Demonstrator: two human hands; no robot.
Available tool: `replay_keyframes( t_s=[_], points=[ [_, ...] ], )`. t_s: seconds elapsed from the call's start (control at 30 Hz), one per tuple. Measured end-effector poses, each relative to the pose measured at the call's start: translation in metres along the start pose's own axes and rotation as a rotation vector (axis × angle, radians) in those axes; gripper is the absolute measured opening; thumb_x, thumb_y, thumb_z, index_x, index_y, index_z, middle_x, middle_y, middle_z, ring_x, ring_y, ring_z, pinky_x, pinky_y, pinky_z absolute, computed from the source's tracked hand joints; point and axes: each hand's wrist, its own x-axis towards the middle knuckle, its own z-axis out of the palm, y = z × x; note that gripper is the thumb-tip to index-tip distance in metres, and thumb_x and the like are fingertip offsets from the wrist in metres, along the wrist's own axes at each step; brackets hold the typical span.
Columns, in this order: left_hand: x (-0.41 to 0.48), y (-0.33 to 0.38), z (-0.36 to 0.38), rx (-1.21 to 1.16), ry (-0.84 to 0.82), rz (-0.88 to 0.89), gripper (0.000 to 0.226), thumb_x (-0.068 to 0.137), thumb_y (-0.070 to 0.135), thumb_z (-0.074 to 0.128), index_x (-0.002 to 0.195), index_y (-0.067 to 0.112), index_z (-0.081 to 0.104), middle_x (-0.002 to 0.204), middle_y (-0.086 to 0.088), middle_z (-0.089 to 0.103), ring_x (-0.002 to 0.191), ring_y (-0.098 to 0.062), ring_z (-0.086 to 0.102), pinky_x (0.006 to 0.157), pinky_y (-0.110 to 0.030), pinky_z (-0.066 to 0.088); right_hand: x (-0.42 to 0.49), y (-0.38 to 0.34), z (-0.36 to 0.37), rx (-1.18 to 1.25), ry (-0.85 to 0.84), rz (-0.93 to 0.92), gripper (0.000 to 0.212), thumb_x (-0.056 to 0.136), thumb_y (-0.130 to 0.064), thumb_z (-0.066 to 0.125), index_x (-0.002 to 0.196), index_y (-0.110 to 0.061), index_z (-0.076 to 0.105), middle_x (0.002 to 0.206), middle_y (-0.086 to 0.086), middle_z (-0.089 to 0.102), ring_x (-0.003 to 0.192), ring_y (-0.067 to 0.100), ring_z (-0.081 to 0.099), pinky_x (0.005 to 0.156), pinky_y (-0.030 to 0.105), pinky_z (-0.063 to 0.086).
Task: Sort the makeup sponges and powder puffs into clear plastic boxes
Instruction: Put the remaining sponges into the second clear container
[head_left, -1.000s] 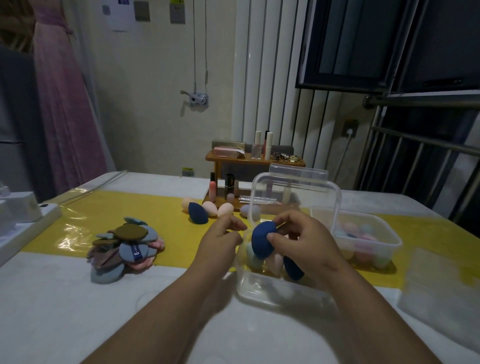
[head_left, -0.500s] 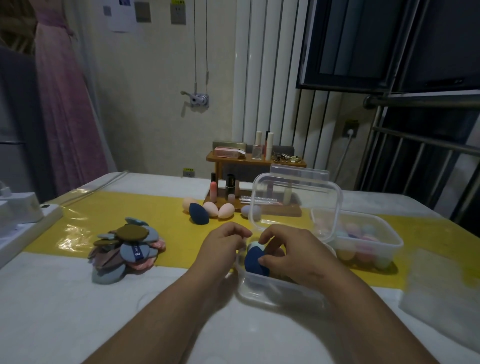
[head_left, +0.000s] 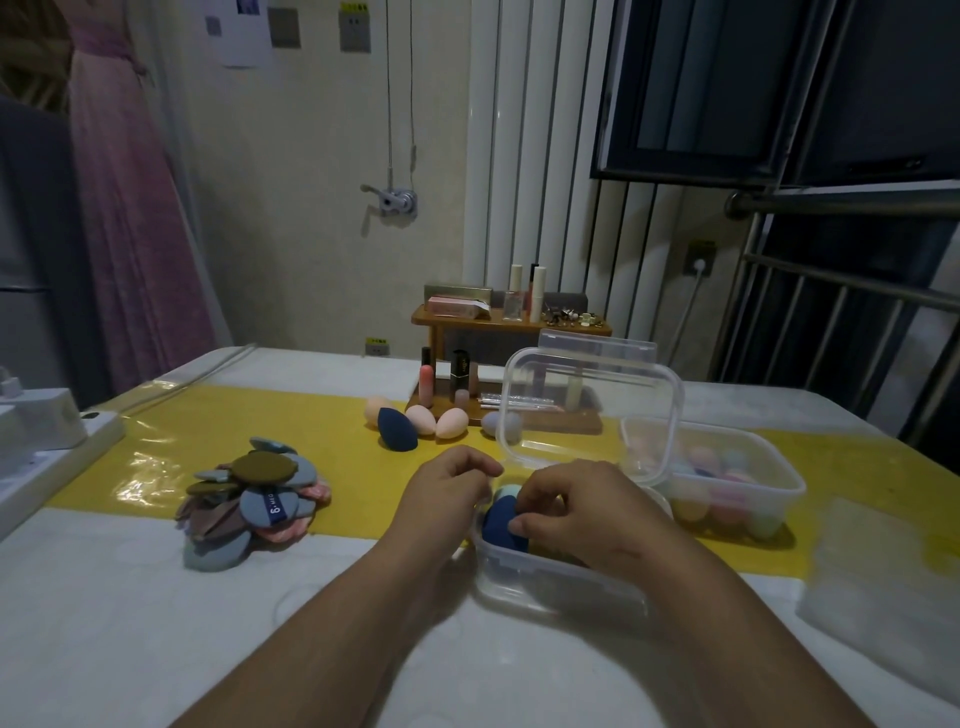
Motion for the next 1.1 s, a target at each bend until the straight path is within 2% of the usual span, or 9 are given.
replay_keyframes(
  t_s=[0.1, 0.17, 0.27, 0.5, 0.7, 0.8, 0.9, 0.97, 1.1],
  points=[
    [0.000, 0.000, 0.000, 0.002, 0.005, 0.002, 0.027, 0.083, -0.003, 0.051, 0.081, 0.016, 0.070, 0.084, 0.001, 0.065, 0.091, -0.021, 0.061, 0.073, -0.034, 0.051, -0.001, -0.002, -0.001, -0.032, -0.004, 0.007, 0.016, 0.081, -0.043, 0.075, 0.096, -0.035, 0.074, 0.089, -0.017, 0.062, 0.082, 0.005, 0.056, 0.073, 0.025, 0.050],
    [0.001, -0.001, 0.000, 0.011, 0.004, 0.001, 0.027, 0.083, -0.002, 0.051, 0.083, 0.017, 0.070, 0.087, 0.002, 0.066, 0.093, -0.020, 0.061, 0.072, -0.033, 0.050, -0.002, -0.003, -0.001, -0.022, 0.030, 0.019, 0.012, 0.079, -0.039, 0.077, 0.090, -0.037, 0.071, 0.093, -0.017, 0.060, 0.082, 0.005, 0.055, 0.071, 0.022, 0.048],
    [0.001, -0.001, 0.001, 0.002, 0.006, -0.007, 0.028, 0.084, -0.003, 0.050, 0.083, 0.017, 0.070, 0.090, 0.002, 0.066, 0.096, -0.018, 0.061, 0.070, -0.029, 0.048, -0.004, -0.004, -0.001, 0.025, 0.063, 0.052, 0.019, 0.077, -0.032, 0.081, 0.079, -0.038, 0.063, 0.094, -0.018, 0.056, 0.081, 0.003, 0.055, 0.065, 0.017, 0.043],
    [0.001, -0.001, 0.001, 0.006, 0.017, -0.022, 0.028, 0.084, -0.003, 0.050, 0.082, 0.017, 0.070, 0.091, -0.001, 0.066, 0.098, -0.021, 0.061, 0.081, -0.039, 0.055, -0.007, -0.007, -0.003, 0.050, 0.076, 0.054, 0.027, 0.075, -0.028, 0.083, 0.075, -0.038, 0.059, 0.094, -0.017, 0.056, 0.078, 0.003, 0.055, 0.060, 0.015, 0.038],
    [-0.002, 0.002, 0.001, 0.000, 0.009, -0.021, 0.028, 0.085, -0.002, 0.049, 0.083, 0.017, 0.069, 0.091, -0.003, 0.065, 0.094, -0.021, 0.061, 0.069, -0.030, 0.051, -0.009, -0.002, -0.001, 0.126, 0.154, 0.055, 0.014, 0.085, -0.030, 0.071, 0.078, -0.038, 0.062, 0.087, -0.020, 0.060, 0.073, 0.002, 0.054, 0.059, 0.015, 0.039],
    [-0.004, 0.003, 0.002, -0.023, 0.005, -0.022, 0.028, 0.087, -0.002, 0.047, 0.083, 0.016, 0.068, 0.089, -0.004, 0.062, 0.090, -0.022, 0.059, 0.065, -0.028, 0.051, -0.009, -0.001, -0.004, 0.091, 0.285, 0.069, 0.014, 0.088, -0.026, 0.064, 0.087, -0.040, 0.061, 0.096, -0.024, 0.058, 0.090, 0.005, 0.054, 0.077, 0.025, 0.049],
    [-0.006, 0.004, 0.004, -0.079, 0.010, -0.039, 0.027, 0.088, -0.004, 0.047, 0.085, 0.015, 0.066, 0.090, -0.006, 0.059, 0.086, -0.020, 0.057, 0.053, -0.019, 0.049, -0.010, -0.004, -0.007, -0.042, 0.258, 0.149, 0.031, 0.089, -0.023, 0.062, 0.115, -0.040, 0.062, 0.121, -0.016, 0.056, 0.114, 0.012, 0.047, 0.101, 0.036, 0.045],
    [-0.006, 0.004, 0.004, -0.131, 0.005, -0.060, 0.025, 0.088, -0.005, 0.048, 0.087, 0.013, 0.064, 0.090, -0.006, 0.058, 0.087, -0.022, 0.056, 0.052, -0.018, 0.049, -0.010, -0.005, -0.008, -0.120, 0.202, 0.206, 0.033, 0.091, -0.023, 0.062, 0.121, -0.037, 0.063, 0.128, -0.012, 0.055, 0.119, 0.016, 0.045, 0.105, 0.037, 0.041],
    [0.000, 0.002, 0.004, -0.120, -0.001, -0.066, 0.020, 0.090, -0.001, 0.051, 0.090, 0.014, 0.065, 0.097, -0.010, 0.063, 0.090, -0.025, 0.060, 0.073, -0.036, 0.055, -0.011, -0.008, -0.010, -0.140, 0.203, 0.336, 0.034, 0.088, -0.016, 0.067, 0.117, -0.034, 0.067, 0.124, -0.006, 0.056, 0.113, 0.020, 0.050, 0.100, 0.039, 0.047]
  ],
)
